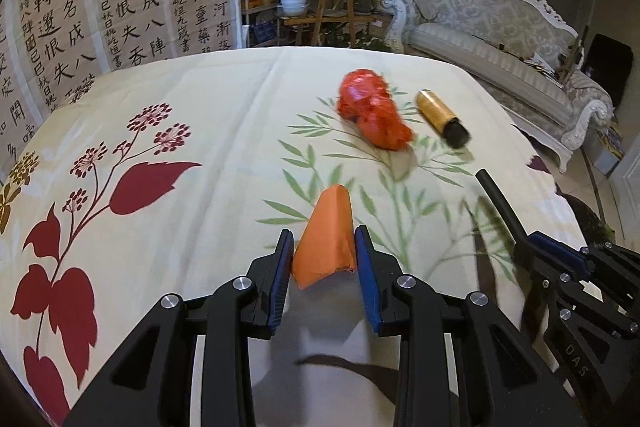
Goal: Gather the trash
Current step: 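Carry the orange cloth and black marker over the black bin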
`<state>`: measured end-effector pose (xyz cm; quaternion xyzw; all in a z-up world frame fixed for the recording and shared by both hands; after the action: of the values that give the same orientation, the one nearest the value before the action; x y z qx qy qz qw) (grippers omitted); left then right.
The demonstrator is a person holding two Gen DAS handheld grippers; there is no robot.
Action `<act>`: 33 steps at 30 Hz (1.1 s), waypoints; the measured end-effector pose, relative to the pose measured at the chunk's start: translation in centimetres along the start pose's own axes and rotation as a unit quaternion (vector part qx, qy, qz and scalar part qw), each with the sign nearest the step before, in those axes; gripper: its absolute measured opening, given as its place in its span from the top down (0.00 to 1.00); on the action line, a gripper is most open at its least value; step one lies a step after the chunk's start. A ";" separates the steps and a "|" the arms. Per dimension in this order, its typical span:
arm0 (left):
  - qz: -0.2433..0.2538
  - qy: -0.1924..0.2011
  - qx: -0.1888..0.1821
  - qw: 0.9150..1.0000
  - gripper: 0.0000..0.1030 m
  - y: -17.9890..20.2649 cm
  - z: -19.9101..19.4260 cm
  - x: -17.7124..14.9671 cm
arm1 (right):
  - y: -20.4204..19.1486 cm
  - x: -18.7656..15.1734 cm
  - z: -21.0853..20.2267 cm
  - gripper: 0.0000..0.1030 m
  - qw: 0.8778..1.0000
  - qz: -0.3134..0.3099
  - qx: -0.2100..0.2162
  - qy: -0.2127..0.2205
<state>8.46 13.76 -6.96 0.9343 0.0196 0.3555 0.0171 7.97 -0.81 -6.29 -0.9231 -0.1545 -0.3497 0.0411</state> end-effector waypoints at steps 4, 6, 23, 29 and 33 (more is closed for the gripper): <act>0.011 0.002 -0.011 1.000 0.69 1.6 -0.4 -0.6 | 1.3 -0.9 -1.2 0.88 1.000 0.017 -0.012 0.008; 0.015 0.003 -0.016 1.000 0.69 2.5 -0.6 -0.8 | 2.0 -1.2 -1.7 0.88 0.999 0.025 -0.019 0.011; 0.071 0.015 -0.067 0.995 0.69 10.7 -2.0 -1.3 | 9.1 -4.4 -5.0 0.88 0.991 0.099 -0.081 0.032; 0.095 0.022 -0.087 0.991 0.69 14.3 -2.3 -1.2 | 12.1 -5.5 -5.9 0.88 0.985 0.127 -0.108 0.037; 0.113 0.026 -0.100 0.988 0.69 16.7 -2.4 -1.3 | 14.2 -6.3 -6.5 0.88 0.980 0.148 -0.126 0.040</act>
<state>6.29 -2.90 -5.24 0.9147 -0.1212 0.3792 0.0699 3.80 -17.10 -5.09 -0.9190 0.0306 -0.3927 -0.0186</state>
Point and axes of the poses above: each gripper's, at about its wrist camera, not at the fingertips, and z roughly the way its jaws point, y to its right, x to its top, the point moved 4 cm from there along z, roughly the way its jaws point, and after that the axes turned 1 degree about -y, right-handed, at the moved point
